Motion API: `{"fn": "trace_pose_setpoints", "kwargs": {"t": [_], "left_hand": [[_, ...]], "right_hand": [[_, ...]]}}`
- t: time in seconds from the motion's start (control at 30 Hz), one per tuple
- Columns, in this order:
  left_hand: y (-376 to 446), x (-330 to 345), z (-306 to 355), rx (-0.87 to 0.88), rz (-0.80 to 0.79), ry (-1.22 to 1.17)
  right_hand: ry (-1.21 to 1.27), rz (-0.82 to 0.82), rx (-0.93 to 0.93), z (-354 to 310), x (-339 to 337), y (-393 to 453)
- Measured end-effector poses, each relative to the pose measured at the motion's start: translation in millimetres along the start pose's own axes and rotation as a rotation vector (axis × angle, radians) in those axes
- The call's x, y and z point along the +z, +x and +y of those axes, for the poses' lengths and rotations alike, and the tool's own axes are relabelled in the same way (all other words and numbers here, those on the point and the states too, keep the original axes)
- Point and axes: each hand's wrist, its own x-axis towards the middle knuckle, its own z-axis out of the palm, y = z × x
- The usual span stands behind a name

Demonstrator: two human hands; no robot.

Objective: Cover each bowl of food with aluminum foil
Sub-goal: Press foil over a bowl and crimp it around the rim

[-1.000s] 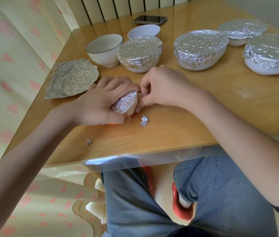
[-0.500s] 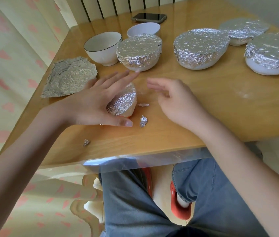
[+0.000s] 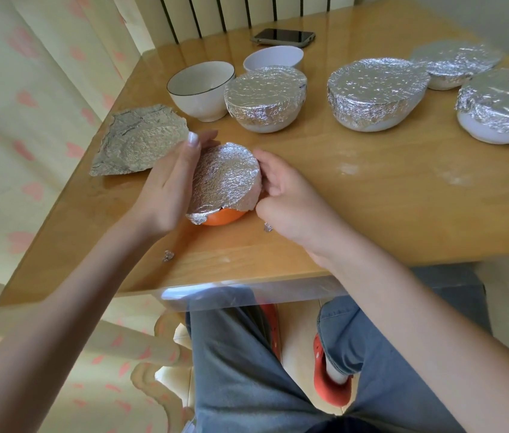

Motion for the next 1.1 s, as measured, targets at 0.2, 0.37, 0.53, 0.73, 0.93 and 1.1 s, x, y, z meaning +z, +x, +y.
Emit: {"fn": "trace_pose_setpoints", "kwargs": {"t": [0.2,0.37,0.53,0.73,0.93,1.1], "left_hand": [[-2.2,-10.9,-0.1,0.042,-0.040,0.066],[-8.5,0.5,-1.6,-0.163,0.385,-0.389],[-10.2,21.4,1.0,-0.271,0.406,-0.498],[-7.0,20.9,-4.2,-0.310,0.456,-0.466],[-9.2,20.5,-4.7,-0.336,0.452,-0.445],[-11.7,13.3,5.2,-0.362,0.389,-0.597]], "right_hand": [[-0.083,0.026,0.068,-26.8,-28.1,8.8],[-0.146,0.199,-0.031,-36.8,-9.7,37.4],[-0.136,0.157,-0.026,-26.3,19.7,56.5],[-0.124,0.179,0.004,-21.2,20.0,61.9],[-0.091,0.166,0.035,-24.6,20.7,60.4],[0.000,0.065,0.118,-24.9,3.4,57.3]]}}
